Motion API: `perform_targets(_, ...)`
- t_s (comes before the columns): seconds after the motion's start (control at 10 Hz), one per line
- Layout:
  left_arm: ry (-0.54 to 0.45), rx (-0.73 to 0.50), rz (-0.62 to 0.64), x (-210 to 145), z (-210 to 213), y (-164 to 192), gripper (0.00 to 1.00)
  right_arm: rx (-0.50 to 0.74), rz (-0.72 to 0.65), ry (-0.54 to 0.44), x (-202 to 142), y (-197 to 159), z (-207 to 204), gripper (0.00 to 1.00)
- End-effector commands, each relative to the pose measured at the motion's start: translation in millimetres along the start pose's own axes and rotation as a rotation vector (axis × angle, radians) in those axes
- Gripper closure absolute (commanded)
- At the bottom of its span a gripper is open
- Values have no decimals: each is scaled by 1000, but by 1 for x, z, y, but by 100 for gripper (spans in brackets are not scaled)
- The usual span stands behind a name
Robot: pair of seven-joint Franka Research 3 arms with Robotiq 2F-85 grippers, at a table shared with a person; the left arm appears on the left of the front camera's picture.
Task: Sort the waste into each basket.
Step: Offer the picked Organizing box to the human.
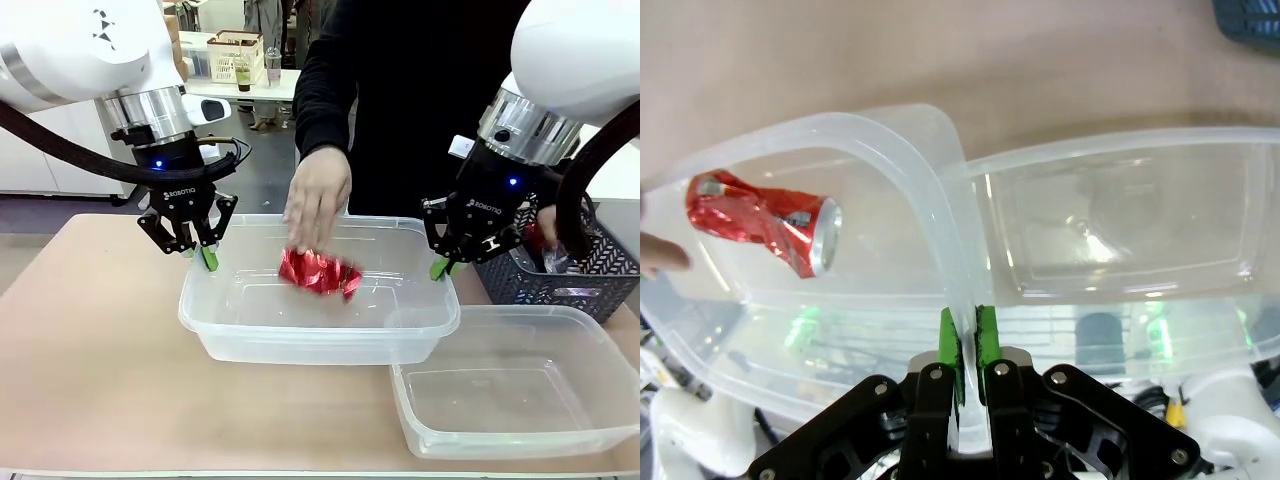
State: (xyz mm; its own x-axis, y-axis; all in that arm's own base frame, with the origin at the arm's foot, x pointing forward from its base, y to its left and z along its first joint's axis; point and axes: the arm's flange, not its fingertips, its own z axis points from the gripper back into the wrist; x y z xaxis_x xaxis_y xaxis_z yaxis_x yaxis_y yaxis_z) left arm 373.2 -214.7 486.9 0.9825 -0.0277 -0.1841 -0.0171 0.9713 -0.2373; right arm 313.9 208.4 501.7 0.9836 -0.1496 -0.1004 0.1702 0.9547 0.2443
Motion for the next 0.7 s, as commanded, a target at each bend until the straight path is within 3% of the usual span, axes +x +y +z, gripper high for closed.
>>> perform_targets(0.0, -5, -8, 12, 1, 8, 5, 94, 5, -6, 5, 2, -2, 1, 92)
perform_targets(0.6, -5, -8, 12, 1, 8, 5, 94, 5, -6, 5, 2, -2, 1, 92)
